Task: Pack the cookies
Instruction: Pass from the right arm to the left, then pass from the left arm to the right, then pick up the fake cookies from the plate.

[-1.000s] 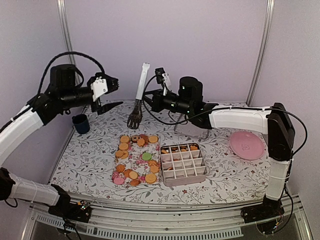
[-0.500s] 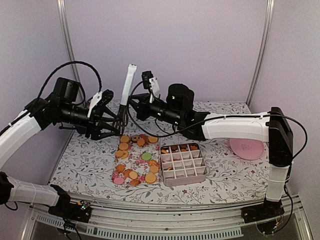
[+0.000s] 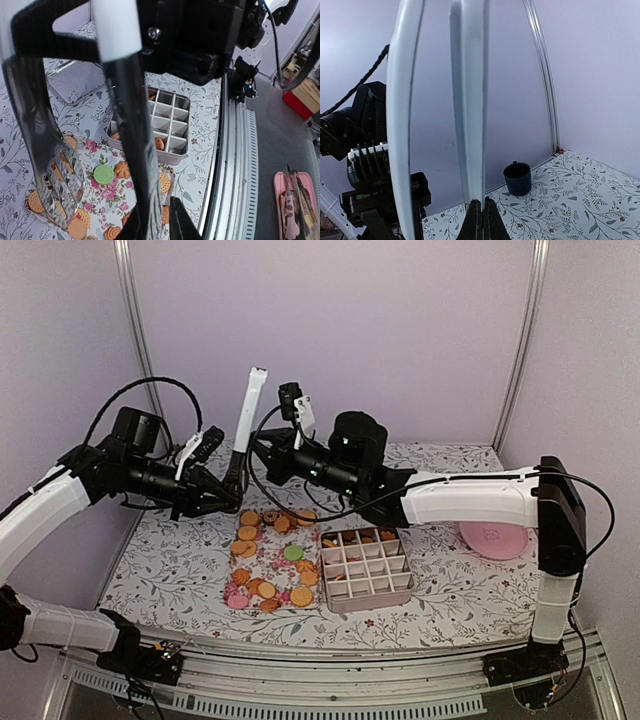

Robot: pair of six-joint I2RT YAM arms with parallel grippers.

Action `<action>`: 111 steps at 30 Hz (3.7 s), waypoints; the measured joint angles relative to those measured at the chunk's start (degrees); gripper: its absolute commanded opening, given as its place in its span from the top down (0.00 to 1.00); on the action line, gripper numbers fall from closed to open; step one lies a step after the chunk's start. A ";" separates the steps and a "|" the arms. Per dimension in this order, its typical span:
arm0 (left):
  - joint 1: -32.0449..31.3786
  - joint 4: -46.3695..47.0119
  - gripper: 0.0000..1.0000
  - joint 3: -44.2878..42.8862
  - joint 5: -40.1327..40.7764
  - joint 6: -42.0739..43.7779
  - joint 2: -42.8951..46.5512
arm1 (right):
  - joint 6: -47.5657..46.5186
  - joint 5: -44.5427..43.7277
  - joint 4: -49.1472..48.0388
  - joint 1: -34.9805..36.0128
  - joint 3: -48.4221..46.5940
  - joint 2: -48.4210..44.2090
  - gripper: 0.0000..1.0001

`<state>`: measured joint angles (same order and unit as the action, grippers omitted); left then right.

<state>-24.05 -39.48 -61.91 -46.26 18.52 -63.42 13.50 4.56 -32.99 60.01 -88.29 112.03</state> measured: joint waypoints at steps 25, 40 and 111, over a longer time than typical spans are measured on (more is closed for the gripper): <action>1.42 -9.38 0.99 -2.99 -6.82 7.08 -8.61 | 8.63 40.81 3.10 -12.33 3.41 -5.14 0.06; -0.02 -11.15 0.99 -3.34 -4.15 10.58 -10.12 | 7.96 43.04 9.68 -10.34 -4.48 2.89 0.29; 35.98 -13.11 0.34 6.69 12.50 18.18 -10.14 | -4.68 18.23 3.39 -3.82 -11.65 21.51 0.55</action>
<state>11.92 -52.60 -55.22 -33.76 36.71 -73.56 8.82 22.79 -29.61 56.18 -99.94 133.53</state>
